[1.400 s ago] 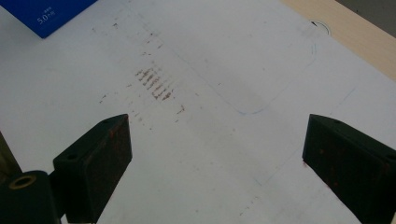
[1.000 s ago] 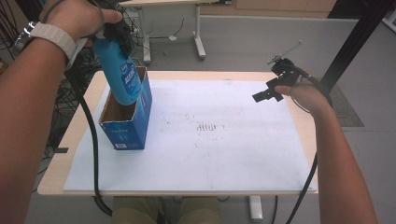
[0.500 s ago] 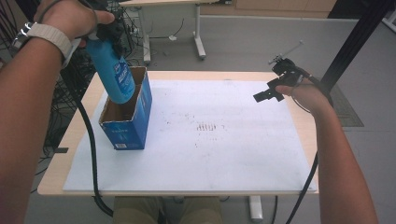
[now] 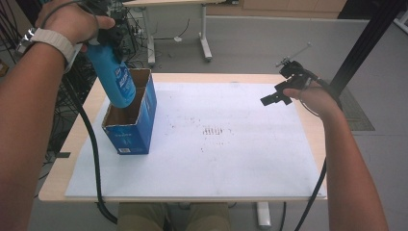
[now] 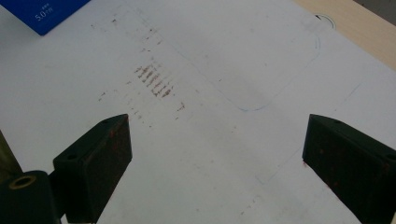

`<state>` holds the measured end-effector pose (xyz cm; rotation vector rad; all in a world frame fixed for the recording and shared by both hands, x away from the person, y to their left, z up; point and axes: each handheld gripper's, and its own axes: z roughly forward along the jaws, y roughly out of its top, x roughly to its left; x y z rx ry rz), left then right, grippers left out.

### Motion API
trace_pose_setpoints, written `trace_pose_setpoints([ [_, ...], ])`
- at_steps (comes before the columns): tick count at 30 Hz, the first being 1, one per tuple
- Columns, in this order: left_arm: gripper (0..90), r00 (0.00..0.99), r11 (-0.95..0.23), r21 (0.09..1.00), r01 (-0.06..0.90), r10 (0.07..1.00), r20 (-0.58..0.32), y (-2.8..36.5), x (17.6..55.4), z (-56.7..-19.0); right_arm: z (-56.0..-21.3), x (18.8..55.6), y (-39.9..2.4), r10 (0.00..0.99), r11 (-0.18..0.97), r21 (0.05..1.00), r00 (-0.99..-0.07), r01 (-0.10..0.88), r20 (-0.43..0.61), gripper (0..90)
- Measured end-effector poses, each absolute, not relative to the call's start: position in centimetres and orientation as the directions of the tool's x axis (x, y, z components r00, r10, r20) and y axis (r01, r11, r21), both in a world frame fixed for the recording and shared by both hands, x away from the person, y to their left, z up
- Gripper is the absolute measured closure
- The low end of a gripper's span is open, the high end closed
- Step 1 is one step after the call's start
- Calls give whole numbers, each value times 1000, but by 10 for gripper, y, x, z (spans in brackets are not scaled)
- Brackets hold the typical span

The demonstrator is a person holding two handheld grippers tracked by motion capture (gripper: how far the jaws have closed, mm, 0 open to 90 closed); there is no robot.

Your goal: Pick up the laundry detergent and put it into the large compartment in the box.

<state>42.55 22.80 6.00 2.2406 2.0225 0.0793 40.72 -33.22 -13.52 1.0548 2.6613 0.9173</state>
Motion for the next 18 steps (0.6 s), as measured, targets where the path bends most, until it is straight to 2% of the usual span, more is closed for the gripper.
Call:
trace_pose_setpoints([
  [18, 380, 82, -76, 126, 989, 996, -43, 236, 437, 42, -137, 410, -327, 661, 573, 579, -745, 580, 93, 80],
])
